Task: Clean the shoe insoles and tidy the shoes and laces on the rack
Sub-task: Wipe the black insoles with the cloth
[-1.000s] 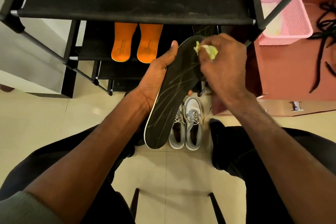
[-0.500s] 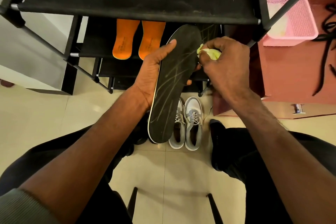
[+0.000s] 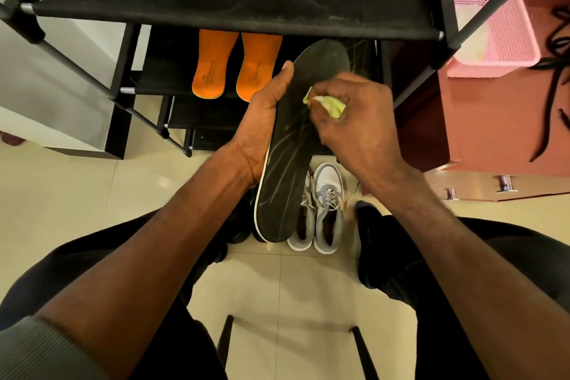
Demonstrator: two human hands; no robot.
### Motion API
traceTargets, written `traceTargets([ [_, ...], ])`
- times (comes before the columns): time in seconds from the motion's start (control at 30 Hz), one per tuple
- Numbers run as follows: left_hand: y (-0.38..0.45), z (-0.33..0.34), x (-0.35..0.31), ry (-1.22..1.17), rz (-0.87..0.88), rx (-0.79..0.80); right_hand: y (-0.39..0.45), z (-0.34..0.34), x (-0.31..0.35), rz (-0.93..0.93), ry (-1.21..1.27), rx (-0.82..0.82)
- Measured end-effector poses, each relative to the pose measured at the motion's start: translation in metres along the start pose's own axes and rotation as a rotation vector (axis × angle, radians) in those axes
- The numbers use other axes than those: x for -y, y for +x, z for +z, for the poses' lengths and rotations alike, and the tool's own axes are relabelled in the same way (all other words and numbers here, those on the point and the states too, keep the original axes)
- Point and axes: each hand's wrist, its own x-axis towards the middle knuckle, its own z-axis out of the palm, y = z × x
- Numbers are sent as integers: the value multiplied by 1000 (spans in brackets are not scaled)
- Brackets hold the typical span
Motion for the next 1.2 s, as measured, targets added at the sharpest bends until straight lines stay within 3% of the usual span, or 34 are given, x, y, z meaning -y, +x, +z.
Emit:
traceTargets([
  [0.2, 5, 1, 1, 74, -6, -32, 12, -18, -10, 113, -114, -135],
  [0.43, -2, -2, -4, -83, -21, -20, -13, 8, 12, -38, 99, 124],
  [0.67, 3, 3, 0, -37, -64, 55, 7, -12, -1, 36, -64, -118],
  [0.93, -1, 1, -7, -61, 20, -81, -9, -7, 7, 22, 111, 253],
  [1.0, -1, 0, -8, -63, 31, -94, -12, -7, 9, 17, 123, 280],
  [1.2, 0, 6, -2, -25, -16, -31, -1, -1, 3, 56, -39, 7],
])
